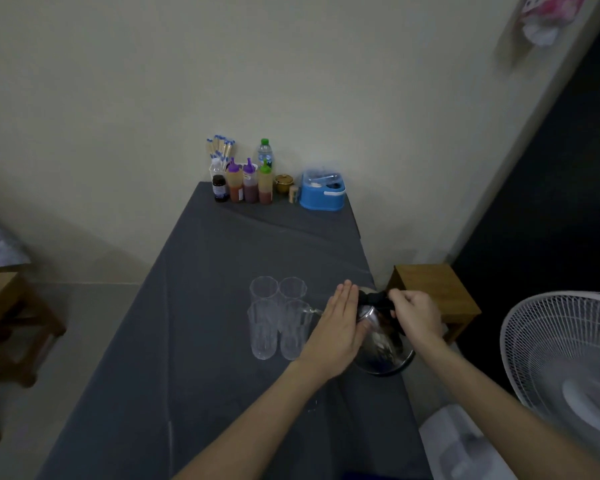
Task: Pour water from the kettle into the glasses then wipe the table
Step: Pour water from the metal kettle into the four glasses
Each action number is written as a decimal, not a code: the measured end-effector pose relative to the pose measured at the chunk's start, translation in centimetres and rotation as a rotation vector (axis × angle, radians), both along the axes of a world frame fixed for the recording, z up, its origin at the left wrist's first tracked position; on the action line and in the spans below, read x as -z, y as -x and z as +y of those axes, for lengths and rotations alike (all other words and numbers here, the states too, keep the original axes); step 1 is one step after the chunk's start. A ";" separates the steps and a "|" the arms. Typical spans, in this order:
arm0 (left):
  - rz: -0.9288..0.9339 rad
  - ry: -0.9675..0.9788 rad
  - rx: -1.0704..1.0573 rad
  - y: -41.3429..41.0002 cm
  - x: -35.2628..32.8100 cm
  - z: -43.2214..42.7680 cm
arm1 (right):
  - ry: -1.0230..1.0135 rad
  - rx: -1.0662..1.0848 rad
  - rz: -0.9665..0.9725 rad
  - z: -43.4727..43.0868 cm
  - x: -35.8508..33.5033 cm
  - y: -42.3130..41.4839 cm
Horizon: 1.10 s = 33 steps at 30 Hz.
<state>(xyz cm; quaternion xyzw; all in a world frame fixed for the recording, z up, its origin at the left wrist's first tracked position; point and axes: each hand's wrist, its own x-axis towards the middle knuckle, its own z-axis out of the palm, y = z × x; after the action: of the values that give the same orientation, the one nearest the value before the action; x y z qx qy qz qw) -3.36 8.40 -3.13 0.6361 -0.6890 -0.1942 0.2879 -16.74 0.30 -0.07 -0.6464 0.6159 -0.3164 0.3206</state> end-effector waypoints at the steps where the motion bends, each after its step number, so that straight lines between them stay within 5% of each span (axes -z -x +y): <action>1: 0.005 0.001 -0.002 0.1 0.0 0.0 | 0.006 0.004 -0.006 0.0 0.0 0.0; 33: 0.157 0.042 -0.076 0.6 -0.3 0.5 | 0.120 -0.078 0.157 0.0 -2.5 -0.6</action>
<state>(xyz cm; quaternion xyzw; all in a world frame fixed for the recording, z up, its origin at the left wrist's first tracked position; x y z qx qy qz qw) -3.92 8.91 -2.88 0.6384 -0.6437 -0.2178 0.3614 -16.18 0.30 2.38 -0.7109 0.5934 -0.2882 0.2439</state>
